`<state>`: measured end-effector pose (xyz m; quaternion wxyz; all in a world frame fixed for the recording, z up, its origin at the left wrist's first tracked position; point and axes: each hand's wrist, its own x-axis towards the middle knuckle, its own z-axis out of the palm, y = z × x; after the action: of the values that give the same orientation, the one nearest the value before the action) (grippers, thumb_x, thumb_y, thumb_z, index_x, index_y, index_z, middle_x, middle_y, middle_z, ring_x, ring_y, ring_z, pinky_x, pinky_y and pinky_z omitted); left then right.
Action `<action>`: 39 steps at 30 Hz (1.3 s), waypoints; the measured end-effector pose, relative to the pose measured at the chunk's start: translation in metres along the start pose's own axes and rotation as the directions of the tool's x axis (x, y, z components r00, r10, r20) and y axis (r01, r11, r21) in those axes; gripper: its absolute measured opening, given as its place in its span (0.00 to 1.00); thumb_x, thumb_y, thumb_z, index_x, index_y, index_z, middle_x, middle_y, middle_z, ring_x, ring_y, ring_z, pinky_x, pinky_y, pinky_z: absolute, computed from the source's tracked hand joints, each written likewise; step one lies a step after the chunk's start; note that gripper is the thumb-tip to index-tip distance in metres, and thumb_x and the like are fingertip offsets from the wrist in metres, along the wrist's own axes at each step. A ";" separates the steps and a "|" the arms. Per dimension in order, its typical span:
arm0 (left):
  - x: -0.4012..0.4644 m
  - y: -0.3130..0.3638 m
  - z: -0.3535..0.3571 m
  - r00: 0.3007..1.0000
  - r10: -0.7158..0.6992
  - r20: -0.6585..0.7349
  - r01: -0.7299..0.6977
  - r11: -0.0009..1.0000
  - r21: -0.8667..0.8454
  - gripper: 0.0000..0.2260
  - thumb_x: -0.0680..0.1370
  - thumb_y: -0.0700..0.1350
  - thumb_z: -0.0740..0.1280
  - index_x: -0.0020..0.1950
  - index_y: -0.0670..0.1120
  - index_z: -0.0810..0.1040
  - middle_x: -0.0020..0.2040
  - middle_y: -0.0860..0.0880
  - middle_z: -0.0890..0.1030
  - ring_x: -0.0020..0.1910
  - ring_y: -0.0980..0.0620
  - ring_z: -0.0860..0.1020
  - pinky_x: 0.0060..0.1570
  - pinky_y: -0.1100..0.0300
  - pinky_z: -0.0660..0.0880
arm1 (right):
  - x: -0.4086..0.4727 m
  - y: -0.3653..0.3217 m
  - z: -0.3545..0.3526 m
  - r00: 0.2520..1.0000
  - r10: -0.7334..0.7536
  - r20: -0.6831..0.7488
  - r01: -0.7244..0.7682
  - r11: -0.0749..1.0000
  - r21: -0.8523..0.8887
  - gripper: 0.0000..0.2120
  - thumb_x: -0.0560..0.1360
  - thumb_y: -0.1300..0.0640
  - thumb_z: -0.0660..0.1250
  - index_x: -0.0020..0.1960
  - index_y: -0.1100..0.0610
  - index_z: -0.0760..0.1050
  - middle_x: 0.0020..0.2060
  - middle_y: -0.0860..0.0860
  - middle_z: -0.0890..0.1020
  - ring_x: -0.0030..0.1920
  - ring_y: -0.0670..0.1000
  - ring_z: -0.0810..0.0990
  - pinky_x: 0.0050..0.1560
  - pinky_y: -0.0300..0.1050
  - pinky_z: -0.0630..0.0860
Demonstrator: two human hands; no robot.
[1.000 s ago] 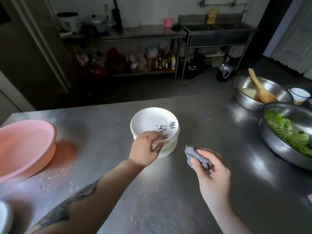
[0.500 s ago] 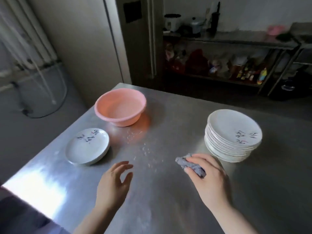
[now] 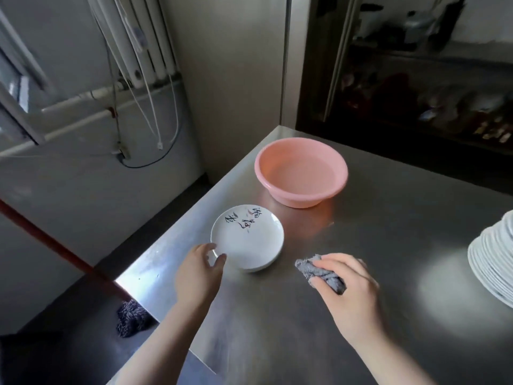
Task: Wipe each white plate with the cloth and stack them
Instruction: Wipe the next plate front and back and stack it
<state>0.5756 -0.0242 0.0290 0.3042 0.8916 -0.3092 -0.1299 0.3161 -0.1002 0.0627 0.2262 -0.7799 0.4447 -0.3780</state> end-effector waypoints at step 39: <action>-0.064 0.097 0.058 0.921 0.158 0.356 0.145 0.710 -0.690 0.12 0.73 0.34 0.72 0.34 0.43 0.72 0.32 0.44 0.78 0.32 0.46 0.79 0.29 0.60 0.77 | -0.071 0.030 -0.097 0.844 0.337 -0.418 -0.387 0.921 -0.039 0.14 0.66 0.61 0.77 0.46 0.46 0.81 0.47 0.38 0.81 0.48 0.43 0.80 0.47 0.34 0.74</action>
<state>0.4559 -0.0710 0.0474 0.5534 0.6621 -0.2935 -0.4113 0.2016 -0.0554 0.0740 0.1489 -0.5992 0.6431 -0.4531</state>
